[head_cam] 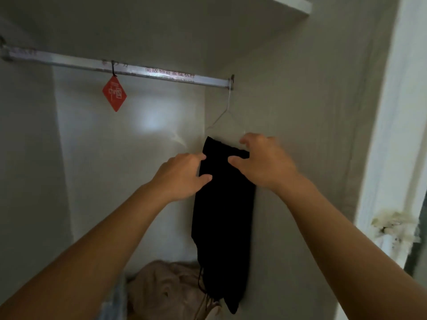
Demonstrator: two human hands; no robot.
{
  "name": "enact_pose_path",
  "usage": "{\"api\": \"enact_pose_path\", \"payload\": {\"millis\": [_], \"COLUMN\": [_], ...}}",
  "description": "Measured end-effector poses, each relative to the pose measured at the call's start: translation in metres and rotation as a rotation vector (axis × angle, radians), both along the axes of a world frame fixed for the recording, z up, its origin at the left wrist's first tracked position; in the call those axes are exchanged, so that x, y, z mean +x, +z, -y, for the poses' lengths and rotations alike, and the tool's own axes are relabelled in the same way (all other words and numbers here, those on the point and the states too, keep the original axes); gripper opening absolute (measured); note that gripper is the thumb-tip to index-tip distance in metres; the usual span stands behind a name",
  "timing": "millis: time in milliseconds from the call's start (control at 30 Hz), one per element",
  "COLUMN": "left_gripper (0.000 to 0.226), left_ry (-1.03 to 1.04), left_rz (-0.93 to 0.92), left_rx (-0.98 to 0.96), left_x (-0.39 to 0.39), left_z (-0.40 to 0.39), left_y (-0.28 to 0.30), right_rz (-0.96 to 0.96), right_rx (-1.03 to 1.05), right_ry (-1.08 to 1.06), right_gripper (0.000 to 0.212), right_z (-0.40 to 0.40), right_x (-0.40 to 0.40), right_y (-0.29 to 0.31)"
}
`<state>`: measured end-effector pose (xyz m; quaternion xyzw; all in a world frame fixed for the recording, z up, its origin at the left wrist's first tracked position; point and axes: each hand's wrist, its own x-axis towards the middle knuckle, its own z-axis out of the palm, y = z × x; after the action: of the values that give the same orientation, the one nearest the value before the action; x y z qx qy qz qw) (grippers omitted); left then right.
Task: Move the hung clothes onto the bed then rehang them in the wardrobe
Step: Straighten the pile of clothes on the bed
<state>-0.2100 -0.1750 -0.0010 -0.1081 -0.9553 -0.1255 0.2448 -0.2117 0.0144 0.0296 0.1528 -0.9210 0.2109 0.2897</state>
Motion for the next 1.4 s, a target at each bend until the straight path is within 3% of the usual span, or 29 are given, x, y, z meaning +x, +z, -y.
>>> {"api": "enact_pose_path", "payload": {"millis": [167,300,467,600,1000,1200,1400], "left_gripper": [0.051,0.039,0.037,0.04,0.051,0.029,0.048], "left_ry": [-0.007,-0.022,-0.035,-0.048,-0.065,-0.057,-0.014], "left_rz": [0.028,0.031,0.022,0.022,-0.029,-0.077,-0.062], "left_rx": [0.028,0.044,0.055,0.064,0.147,0.176,0.214], "left_x": [-0.059,-0.097,-0.122,-0.13,-0.132,-0.126,-0.11], "left_z": [-0.012,-0.013,-0.004,0.006,0.008,0.004,0.001], "left_y": [0.025,0.04,0.043,0.04,0.048,0.052,0.049], "right_rz": [-0.066,-0.062,-0.13,-0.157,-0.23,-0.238,-0.178], "right_rx": [-0.043,0.12,0.31,0.379,0.034,-0.042,-0.144], "right_ry": [-0.039,-0.216,-0.415,-0.45,-0.316,-0.267,-0.19], "right_gripper": [0.053,0.035,0.03,0.025,0.018,0.008,0.022], "right_z": [0.016,0.027,0.044,0.049,0.036,0.021,0.01], "right_x": [-0.061,-0.096,-0.12,-0.133,-0.119,-0.102,-0.086], "right_y": [0.03,0.041,0.049,0.051,0.081,0.071,0.047]}}
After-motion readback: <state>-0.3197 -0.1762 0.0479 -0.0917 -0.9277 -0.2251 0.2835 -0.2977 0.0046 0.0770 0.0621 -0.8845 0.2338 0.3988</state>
